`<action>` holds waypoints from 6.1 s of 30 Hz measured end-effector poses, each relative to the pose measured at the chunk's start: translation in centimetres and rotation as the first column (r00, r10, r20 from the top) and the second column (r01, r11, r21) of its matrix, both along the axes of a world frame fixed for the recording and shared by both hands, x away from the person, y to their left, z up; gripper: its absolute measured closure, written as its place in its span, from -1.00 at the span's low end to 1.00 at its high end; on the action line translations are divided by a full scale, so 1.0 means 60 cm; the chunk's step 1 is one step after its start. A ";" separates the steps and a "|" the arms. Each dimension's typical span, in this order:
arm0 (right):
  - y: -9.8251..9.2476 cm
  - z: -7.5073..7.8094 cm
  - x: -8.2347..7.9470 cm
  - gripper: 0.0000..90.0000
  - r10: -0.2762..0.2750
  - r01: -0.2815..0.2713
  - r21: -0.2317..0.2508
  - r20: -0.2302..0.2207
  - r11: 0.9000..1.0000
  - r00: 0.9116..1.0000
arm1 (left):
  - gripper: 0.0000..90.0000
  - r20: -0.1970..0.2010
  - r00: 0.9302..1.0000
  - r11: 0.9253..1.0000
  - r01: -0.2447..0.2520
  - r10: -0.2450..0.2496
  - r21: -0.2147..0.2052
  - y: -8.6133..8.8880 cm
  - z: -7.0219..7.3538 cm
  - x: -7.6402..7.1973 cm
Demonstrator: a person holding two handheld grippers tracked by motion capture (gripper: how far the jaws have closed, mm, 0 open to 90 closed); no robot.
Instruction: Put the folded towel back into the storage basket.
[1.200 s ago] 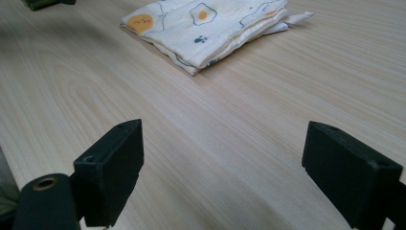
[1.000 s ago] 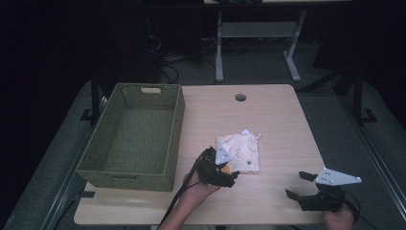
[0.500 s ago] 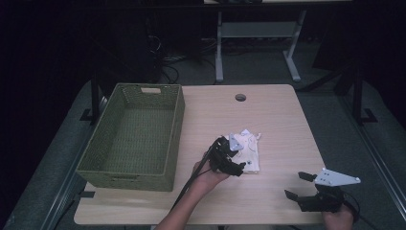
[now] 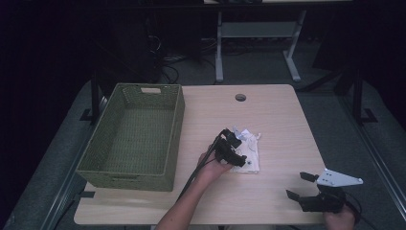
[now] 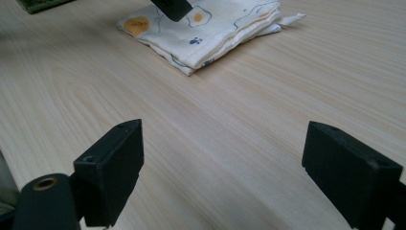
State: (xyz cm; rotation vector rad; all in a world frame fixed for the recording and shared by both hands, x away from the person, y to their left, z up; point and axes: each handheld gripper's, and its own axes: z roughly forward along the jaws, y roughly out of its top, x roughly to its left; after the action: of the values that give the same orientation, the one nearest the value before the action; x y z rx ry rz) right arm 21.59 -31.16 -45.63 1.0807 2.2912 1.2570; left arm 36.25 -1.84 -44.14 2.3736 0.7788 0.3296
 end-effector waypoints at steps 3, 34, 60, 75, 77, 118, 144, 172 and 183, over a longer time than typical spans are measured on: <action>0.001 -0.001 0.000 -0.70 0.004 -0.004 -0.005 0.000 1.000 1.000 | -0.34 -0.007 1.000 1.000 -0.002 0.002 -0.003 -0.003 -0.006 0.006; 0.007 0.004 -0.006 -0.70 0.024 -0.024 -0.009 0.027 1.000 0.999 | 0.10 -0.059 0.997 0.999 -0.052 0.053 0.010 -0.003 -0.025 0.016; 0.012 0.006 -0.009 -0.70 0.015 -0.014 -0.009 0.043 1.000 0.999 | 0.84 -0.091 0.994 0.998 -0.066 0.068 0.018 0.009 -0.019 0.033; -0.001 0.007 -0.009 -0.70 -0.024 0.023 0.010 0.049 1.000 0.999 | 0.85 -0.270 0.963 0.989 -0.062 0.024 -0.136 0.043 0.005 0.041; -0.004 0.007 -0.011 -0.70 -0.031 0.030 0.016 0.050 0.999 0.998 | 0.85 -0.275 0.961 0.986 -0.055 0.010 -0.155 0.047 0.011 0.037; -0.029 0.005 -0.013 -0.70 -0.074 0.069 0.081 0.049 0.994 0.996 | 0.84 -0.408 0.893 0.845 -0.061 -0.192 -0.531 0.155 0.137 0.011; -0.012 -0.001 -0.004 -0.70 -0.042 0.041 0.041 0.025 0.998 0.999 | 0.84 -0.419 0.887 0.800 -0.106 -0.192 -0.591 0.247 0.184 0.000; -0.001 -0.006 0.001 -0.70 -0.023 0.023 0.021 0.020 1.000 1.000 | 0.84 -0.395 0.906 0.771 -0.142 -0.151 -0.621 0.353 0.227 -0.007; -0.003 -0.006 0.002 -0.70 -0.031 0.031 0.020 0.022 0.999 0.999 | 0.84 -0.387 0.914 0.769 -0.161 -0.119 -0.618 0.402 0.238 -0.010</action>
State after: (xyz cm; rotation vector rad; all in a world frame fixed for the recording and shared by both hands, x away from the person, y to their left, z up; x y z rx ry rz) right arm 21.73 -31.32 -45.98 1.0998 2.2416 1.2762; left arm 35.66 22.27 -29.88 1.7754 0.9239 -0.4009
